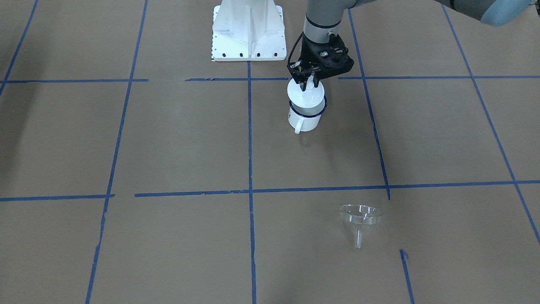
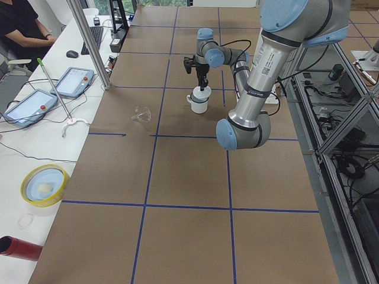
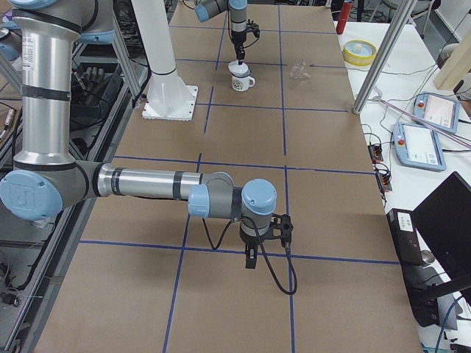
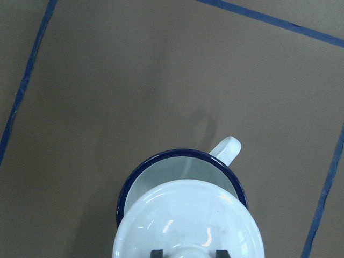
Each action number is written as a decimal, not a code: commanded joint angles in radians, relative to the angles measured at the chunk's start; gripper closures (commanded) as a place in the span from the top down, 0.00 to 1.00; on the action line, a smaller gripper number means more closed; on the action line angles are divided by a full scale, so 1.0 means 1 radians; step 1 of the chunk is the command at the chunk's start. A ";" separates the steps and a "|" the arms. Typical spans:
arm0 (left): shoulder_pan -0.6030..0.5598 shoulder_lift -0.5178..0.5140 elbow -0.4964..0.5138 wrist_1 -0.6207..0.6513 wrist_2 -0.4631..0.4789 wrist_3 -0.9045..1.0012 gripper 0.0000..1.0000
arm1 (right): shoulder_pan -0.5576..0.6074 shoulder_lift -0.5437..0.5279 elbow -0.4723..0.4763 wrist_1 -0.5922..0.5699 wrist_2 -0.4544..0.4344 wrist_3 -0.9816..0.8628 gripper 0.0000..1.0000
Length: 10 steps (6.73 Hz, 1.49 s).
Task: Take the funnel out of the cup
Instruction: 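Lift the white lid and carry it over the mug with the left gripper, then lower the lid onto the mug opening and open the left gripper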
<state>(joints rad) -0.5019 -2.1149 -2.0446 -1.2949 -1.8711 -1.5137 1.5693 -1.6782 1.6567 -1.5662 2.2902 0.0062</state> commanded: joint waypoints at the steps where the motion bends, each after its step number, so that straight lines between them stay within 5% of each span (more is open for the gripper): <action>1: -0.001 0.003 0.018 -0.012 0.001 0.003 0.00 | 0.000 0.000 0.000 0.000 0.000 0.000 1.00; 6: -0.006 0.004 0.020 -0.012 0.036 0.020 0.05 | 0.000 0.000 0.000 0.000 0.000 0.000 1.00; 7: -0.006 0.009 0.020 -0.012 0.038 0.020 0.99 | 0.000 0.000 0.000 0.000 0.000 0.000 1.00; 10: -0.007 0.010 0.017 -0.012 0.041 0.021 1.00 | 0.000 0.000 -0.002 0.000 0.000 0.000 1.00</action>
<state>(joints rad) -0.5087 -2.1042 -2.0260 -1.3070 -1.8317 -1.4928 1.5693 -1.6782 1.6565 -1.5662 2.2902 0.0061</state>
